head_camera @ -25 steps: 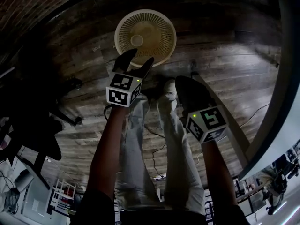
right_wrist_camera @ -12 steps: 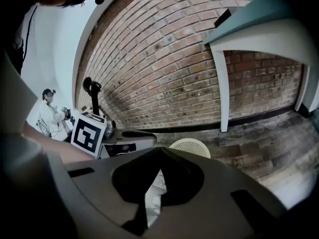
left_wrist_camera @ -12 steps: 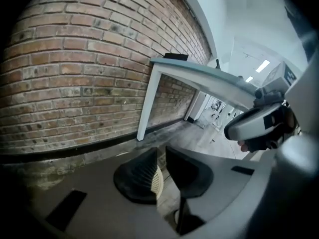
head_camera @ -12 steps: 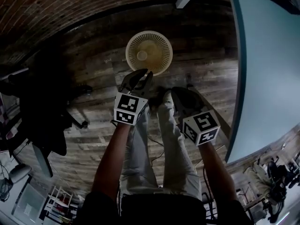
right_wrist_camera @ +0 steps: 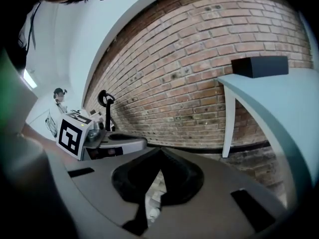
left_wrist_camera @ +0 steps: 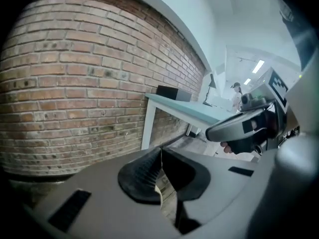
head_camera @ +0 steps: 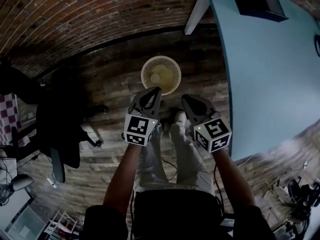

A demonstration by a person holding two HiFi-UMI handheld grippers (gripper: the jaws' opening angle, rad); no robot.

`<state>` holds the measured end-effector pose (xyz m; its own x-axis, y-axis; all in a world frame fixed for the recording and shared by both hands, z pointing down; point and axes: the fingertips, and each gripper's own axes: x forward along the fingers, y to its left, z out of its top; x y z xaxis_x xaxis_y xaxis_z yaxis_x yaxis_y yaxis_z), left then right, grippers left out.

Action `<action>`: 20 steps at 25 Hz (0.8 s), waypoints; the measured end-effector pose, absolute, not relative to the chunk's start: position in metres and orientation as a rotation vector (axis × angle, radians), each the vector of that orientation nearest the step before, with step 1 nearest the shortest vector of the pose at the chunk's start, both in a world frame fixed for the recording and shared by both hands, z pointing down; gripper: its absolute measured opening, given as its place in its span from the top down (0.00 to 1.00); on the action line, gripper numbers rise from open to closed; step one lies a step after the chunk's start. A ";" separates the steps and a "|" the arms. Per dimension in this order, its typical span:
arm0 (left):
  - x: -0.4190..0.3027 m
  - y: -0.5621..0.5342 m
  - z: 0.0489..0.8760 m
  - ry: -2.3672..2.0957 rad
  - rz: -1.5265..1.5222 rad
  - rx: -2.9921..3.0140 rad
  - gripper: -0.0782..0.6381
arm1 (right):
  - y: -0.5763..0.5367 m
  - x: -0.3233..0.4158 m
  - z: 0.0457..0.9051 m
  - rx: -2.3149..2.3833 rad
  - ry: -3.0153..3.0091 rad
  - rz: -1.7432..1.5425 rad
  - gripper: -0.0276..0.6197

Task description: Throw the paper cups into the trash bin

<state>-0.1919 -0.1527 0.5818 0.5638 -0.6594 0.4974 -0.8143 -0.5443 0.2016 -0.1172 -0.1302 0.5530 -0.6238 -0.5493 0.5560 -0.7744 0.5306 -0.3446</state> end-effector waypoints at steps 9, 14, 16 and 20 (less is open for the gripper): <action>-0.187 -0.136 0.460 -1.260 0.452 2.495 0.88 | -0.131 -0.125 0.447 1.079 -2.527 0.647 0.96; -0.172 -0.127 0.390 -1.308 0.426 2.579 0.88 | -0.130 -0.122 0.385 1.082 -2.605 0.555 0.96; -0.170 -0.124 0.368 -1.346 0.416 2.588 0.88 | -0.128 -0.122 0.364 1.080 -2.635 0.519 0.96; -0.162 -0.120 0.323 -1.411 0.355 2.620 0.88 | -0.129 -0.120 0.323 1.089 -2.702 0.447 0.96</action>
